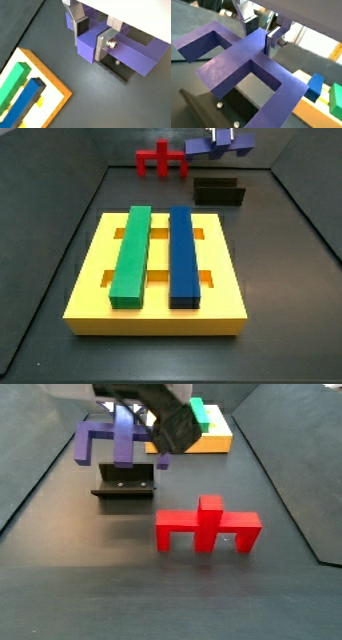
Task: Pick up the purple object. Move up. Place the purple object on the fixture. Regrasp the purple object. Move to above the board. Insert the purple object.
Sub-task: Place the purple object on the fixture.
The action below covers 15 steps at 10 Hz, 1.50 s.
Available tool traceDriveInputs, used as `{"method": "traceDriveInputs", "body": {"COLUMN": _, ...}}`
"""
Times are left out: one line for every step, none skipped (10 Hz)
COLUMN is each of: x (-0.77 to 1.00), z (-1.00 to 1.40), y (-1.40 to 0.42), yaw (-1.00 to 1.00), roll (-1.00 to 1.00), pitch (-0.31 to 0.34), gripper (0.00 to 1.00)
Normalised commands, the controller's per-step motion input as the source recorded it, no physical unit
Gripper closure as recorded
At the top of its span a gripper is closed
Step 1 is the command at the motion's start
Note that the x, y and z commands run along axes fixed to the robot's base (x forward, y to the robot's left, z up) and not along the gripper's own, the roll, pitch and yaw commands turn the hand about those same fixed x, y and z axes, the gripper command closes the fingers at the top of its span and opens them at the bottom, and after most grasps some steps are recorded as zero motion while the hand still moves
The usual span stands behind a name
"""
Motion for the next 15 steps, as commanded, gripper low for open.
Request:
{"method": "traceDriveInputs", "body": {"x": 0.47, "z": -0.37, "y": -0.35, "yaw": -0.11, "roll": -0.12, "pitch": 0.114, "gripper": 1.0}}
{"method": "traceDriveInputs", "body": {"x": 0.52, "z": -0.44, "y": -0.24, "yaw": -0.19, "roll": 0.0, "pitch": 0.22, "gripper": 1.0}}
{"method": "traceDriveInputs", "body": {"x": 0.43, "z": -0.41, "y": -0.07, "yaw": -0.2, "roll": -0.06, "pitch": 0.211, "gripper": 1.0}}
{"method": "traceDriveInputs", "body": {"x": 0.31, "z": -0.29, "y": -0.01, "yaw": -0.14, "roll": 0.0, "pitch": 0.191, "gripper": 1.0}}
{"method": "traceDriveInputs", "body": {"x": 0.14, "z": -0.28, "y": 0.0, "yaw": -0.11, "roll": 0.0, "pitch": 0.091, "gripper": 1.0}}
{"method": "traceDriveInputs", "body": {"x": 0.1, "z": -0.29, "y": 0.0, "yaw": -0.1, "roll": 0.0, "pitch": 0.051, "gripper": 1.0}}
{"method": "traceDriveInputs", "body": {"x": 0.19, "z": -0.19, "y": -0.15, "yaw": -0.06, "roll": -0.16, "pitch": 0.063, "gripper": 1.0}}
{"method": "traceDriveInputs", "body": {"x": 0.1, "z": -0.24, "y": -0.06, "yaw": -0.08, "roll": -0.05, "pitch": 0.057, "gripper": 1.0}}
{"method": "traceDriveInputs", "body": {"x": 0.0, "z": -0.29, "y": 0.0, "yaw": -0.08, "roll": 0.0, "pitch": 0.026, "gripper": 1.0}}
{"method": "traceDriveInputs", "body": {"x": -0.01, "z": -0.25, "y": 0.03, "yaw": -0.15, "roll": 0.0, "pitch": 0.051, "gripper": 1.0}}
{"method": "traceDriveInputs", "body": {"x": -0.04, "z": -0.21, "y": 0.06, "yaw": -0.17, "roll": 0.0, "pitch": 0.063, "gripper": 1.0}}
{"method": "traceDriveInputs", "body": {"x": -0.06, "z": -0.16, "y": 0.08, "yaw": -0.17, "roll": 0.0, "pitch": 0.066, "gripper": 1.0}}
{"method": "traceDriveInputs", "body": {"x": -0.15, "z": -0.1, "y": 0.09, "yaw": -0.2, "roll": 0.06, "pitch": 0.089, "gripper": 1.0}}
{"method": "traceDriveInputs", "body": {"x": 0.0, "z": 0.0, "y": 0.0, "yaw": 0.0, "roll": 0.02, "pitch": 0.0, "gripper": 1.0}}
{"method": "traceDriveInputs", "body": {"x": 0.0, "z": 0.0, "y": 0.0, "yaw": 0.0, "roll": 0.0, "pitch": 0.0, "gripper": 1.0}}
